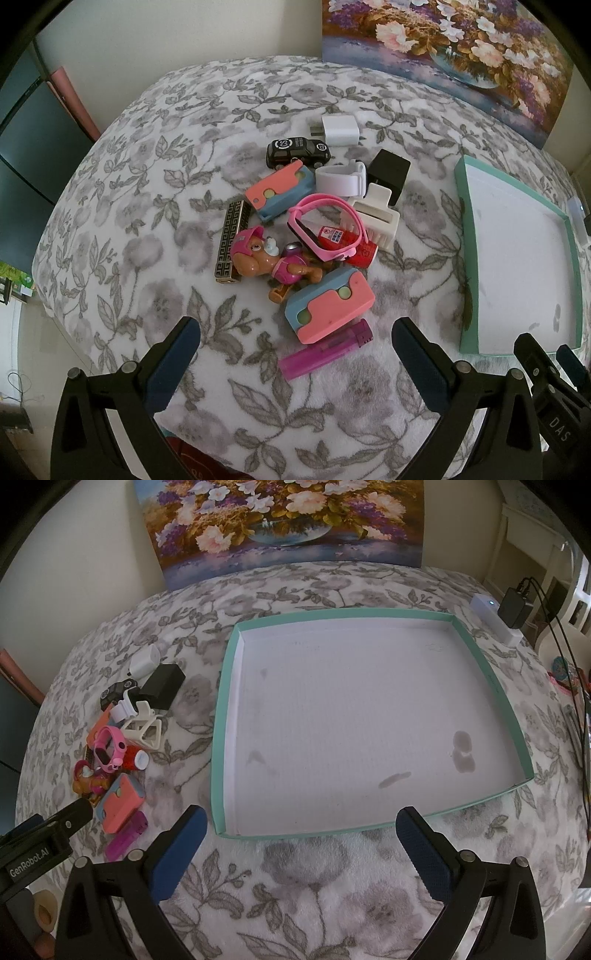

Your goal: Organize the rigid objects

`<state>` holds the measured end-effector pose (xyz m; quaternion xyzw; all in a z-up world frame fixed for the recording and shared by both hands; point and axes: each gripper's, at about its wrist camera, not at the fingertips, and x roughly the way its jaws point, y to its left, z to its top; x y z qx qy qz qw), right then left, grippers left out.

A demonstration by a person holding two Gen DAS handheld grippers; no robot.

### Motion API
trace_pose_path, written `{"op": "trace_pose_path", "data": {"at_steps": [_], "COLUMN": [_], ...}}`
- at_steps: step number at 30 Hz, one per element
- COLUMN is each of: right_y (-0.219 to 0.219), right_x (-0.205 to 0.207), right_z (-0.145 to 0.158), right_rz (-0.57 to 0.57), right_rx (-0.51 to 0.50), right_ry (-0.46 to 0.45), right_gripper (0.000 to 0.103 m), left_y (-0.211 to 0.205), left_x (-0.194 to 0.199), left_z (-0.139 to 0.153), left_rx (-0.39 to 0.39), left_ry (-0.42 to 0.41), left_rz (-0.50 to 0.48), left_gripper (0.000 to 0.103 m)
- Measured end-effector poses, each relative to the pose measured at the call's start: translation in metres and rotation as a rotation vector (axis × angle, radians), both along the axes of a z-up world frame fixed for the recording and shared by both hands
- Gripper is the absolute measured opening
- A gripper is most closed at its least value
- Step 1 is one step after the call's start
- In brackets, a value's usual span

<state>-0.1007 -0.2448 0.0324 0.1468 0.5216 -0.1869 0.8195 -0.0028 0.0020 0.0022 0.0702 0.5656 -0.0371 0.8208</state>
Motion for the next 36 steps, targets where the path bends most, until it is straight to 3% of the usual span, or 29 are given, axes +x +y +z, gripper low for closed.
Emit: {"op": "trace_pose_path", "data": {"at_steps": [33,36], "right_y": [0.003,0.0064], "right_x": [0.0017,0.0028], "right_z": [-0.0027,0.0037], "right_rz": [0.013,0.031], "right_rx": [-0.007,-0.02], "right_ry": [0.021,-0.011], "right_gripper": [0.103,0.103], "left_y": [-0.0002,0.0053], "left_x": [-0.0017,-0.0016], "left_z": [-0.0032,0.0009], "left_rx": [-0.003,-0.006], "left_ry": [0.005,-0.018], "left_rz": [0.001,0.031], "left_gripper": [0.103,0.103]}}
